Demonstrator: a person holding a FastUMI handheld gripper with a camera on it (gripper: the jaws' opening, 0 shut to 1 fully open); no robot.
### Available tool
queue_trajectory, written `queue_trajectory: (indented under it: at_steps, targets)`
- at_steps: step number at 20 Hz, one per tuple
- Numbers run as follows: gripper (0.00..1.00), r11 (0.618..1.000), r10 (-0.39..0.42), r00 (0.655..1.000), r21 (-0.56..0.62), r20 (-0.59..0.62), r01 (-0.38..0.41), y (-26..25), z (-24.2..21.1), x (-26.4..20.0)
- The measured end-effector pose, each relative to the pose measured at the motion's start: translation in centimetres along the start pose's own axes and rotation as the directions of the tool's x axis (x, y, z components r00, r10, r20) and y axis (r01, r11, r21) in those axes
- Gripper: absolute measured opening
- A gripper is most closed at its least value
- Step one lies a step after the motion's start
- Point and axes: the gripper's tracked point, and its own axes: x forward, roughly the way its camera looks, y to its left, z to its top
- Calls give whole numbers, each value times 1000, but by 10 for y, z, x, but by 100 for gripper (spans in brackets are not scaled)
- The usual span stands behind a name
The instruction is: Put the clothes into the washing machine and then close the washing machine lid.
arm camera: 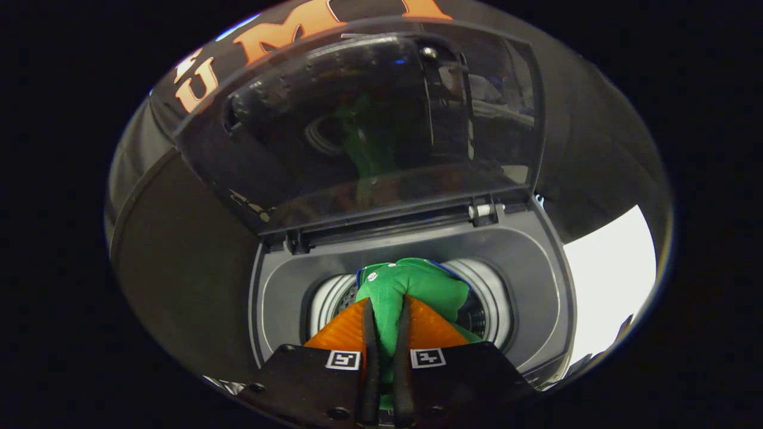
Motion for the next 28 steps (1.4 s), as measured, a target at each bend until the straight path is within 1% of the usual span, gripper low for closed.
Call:
queue_trajectory:
  at_steps: [2, 5, 7, 8, 10, 11, 17, 24, 28]
  targets:
    - [22, 1000, -13, 999, 17, -43, 14, -4, -13, 9]
    - [29, 999, -43, 997, 8, -67, 44, -10, -28, 16]
    - [50, 999, -41, 998, 0, -55, 41, -7, -27, 11]
    - [53, 998, -55, 997, -10, -51, 55, -10, -27, 5]
    - [85, 997, -70, 997, -29, -34, 69, -16, -27, 5]
    - [100, 996, -85, 996, -41, -18, 85, -17, -20, -5]
    - [99, 988, -96, 993, -115, 68, 104, -20, 13, -58]
    - [99, 991, -84, 980, -88, 181, 101, -11, 76, -112]
    - [99, 992, -62, 965, -95, 256, 89, 9, 116, -143]
